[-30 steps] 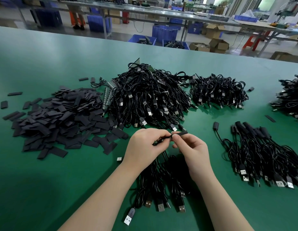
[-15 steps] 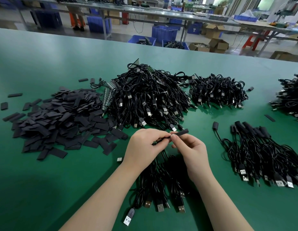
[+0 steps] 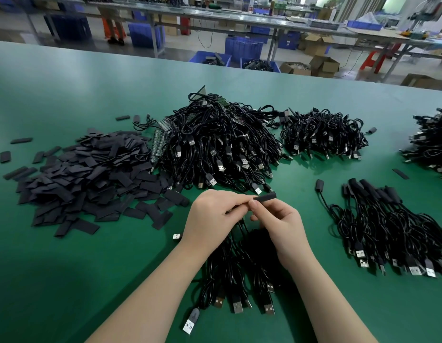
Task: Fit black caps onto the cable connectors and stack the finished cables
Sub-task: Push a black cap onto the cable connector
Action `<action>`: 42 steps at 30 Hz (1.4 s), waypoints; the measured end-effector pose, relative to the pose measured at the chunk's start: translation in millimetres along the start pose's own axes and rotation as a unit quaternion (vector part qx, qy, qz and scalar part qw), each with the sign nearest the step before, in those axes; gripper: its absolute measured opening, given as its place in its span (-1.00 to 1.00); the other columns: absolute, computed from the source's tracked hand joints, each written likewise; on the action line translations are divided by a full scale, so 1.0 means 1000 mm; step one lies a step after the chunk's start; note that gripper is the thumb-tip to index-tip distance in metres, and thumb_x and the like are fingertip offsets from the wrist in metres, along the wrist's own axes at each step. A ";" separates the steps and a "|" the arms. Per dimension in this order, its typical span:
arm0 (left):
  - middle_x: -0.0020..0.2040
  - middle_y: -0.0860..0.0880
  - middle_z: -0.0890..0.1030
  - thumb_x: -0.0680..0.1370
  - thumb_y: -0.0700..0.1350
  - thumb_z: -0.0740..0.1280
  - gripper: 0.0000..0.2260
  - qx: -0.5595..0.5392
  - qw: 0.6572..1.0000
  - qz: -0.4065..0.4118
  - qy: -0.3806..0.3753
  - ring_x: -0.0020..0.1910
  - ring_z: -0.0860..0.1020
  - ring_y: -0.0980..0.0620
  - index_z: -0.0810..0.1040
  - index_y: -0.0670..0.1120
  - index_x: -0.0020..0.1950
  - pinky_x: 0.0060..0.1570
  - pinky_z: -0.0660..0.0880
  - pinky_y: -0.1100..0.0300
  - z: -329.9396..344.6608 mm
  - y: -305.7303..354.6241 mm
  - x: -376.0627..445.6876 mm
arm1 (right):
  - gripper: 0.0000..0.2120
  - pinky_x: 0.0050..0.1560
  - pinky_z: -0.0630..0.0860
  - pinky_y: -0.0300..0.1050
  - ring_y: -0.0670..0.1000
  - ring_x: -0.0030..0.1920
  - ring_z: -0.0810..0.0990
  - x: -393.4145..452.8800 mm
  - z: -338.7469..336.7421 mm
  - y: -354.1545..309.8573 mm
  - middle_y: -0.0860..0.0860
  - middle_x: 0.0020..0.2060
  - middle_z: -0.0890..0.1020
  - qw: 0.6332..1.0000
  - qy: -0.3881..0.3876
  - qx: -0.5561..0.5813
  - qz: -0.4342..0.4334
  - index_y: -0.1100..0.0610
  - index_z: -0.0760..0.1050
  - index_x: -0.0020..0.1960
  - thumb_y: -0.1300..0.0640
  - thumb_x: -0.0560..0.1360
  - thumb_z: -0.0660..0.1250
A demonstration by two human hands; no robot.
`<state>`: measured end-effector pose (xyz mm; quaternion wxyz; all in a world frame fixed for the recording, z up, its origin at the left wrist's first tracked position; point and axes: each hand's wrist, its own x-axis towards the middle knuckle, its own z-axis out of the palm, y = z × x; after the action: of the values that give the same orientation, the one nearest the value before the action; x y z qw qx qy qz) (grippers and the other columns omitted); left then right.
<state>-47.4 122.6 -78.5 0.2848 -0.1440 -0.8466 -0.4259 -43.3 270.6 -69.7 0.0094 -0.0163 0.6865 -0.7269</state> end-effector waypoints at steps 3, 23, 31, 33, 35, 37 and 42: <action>-0.11 0.17 0.69 0.44 -0.11 0.41 -0.83 0.000 1.000 -0.019 -0.002 -0.07 0.60 0.20 0.72 0.05 -0.01 -0.01 0.55 0.14 0.000 0.001 0.001 | -0.87 -0.17 0.51 -0.38 -0.20 -0.22 0.62 0.000 0.001 0.000 -0.11 -0.18 0.72 1.000 0.001 0.010 -0.020 -0.04 0.71 -0.09 0.18 0.49 0.45; -0.12 0.09 0.71 0.47 -0.10 0.46 -0.83 0.011 0.999 -0.042 0.011 -0.10 0.63 0.13 0.72 -0.01 0.04 -0.01 0.59 0.05 0.000 -0.001 0.000 | -0.59 -0.13 0.55 -0.32 -0.10 -0.23 0.59 -0.002 0.002 0.003 -0.14 -0.12 0.71 0.986 0.103 -0.077 -0.102 -0.26 0.53 0.23 0.16 0.51 0.45; -0.12 0.08 0.71 0.45 -0.11 0.49 -0.79 0.024 0.999 -0.044 -0.003 -0.10 0.63 0.08 0.71 -0.02 0.07 0.02 0.54 0.17 0.000 0.000 0.000 | -0.65 -0.40 0.30 -0.44 -0.21 -0.44 0.39 -0.003 0.001 0.005 -0.26 -0.45 0.52 0.981 0.094 -0.105 -0.130 -0.30 0.54 0.14 0.16 0.56 0.39; -0.12 0.07 0.72 0.45 -0.11 0.49 -0.79 0.018 0.999 -0.048 -0.003 -0.09 0.63 0.08 0.71 -0.01 0.07 0.02 0.54 0.16 -0.001 -0.001 0.000 | -0.65 -0.40 0.30 -0.44 -0.20 -0.44 0.39 -0.002 0.001 0.006 -0.27 -0.46 0.51 0.982 0.088 -0.109 -0.125 -0.28 0.53 0.16 0.17 0.56 0.39; -0.12 0.08 0.72 0.44 -0.10 0.50 -0.80 0.016 0.999 -0.050 -0.003 -0.09 0.63 0.08 0.71 0.00 0.06 0.02 0.55 0.14 -0.001 -0.002 0.000 | -0.64 -0.35 0.36 -0.42 -0.16 -0.39 0.48 -0.002 0.001 0.006 -0.24 -0.41 0.58 0.983 0.084 -0.111 -0.118 -0.28 0.53 0.16 0.17 0.56 0.39; -0.12 0.08 0.71 0.45 -0.10 0.50 -0.81 0.019 0.998 -0.053 -0.009 -0.09 0.63 0.08 0.72 0.00 0.05 0.01 0.55 0.12 -0.001 -0.003 0.000 | -0.66 -0.27 0.44 -0.35 0.12 -0.27 0.57 -0.001 0.000 0.006 -0.10 -0.32 0.66 0.986 0.081 -0.098 -0.109 -0.27 0.55 0.15 0.17 0.56 0.39; -0.12 0.10 0.71 0.45 -0.12 0.50 -0.82 -0.005 0.998 -0.058 -0.006 -0.09 0.63 0.11 0.72 0.01 0.04 0.01 0.57 0.07 0.000 -0.002 0.001 | -0.72 -0.16 0.51 -0.40 -0.13 -0.24 0.62 0.000 0.000 0.003 -0.13 -0.14 0.73 0.989 0.105 -0.043 -0.095 -0.21 0.60 0.13 0.16 0.58 0.37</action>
<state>-48.8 122.0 -79.3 0.2539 -0.0989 -0.8529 -0.4454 -42.8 270.2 -72.9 -0.1326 -0.0061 0.7096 -0.6920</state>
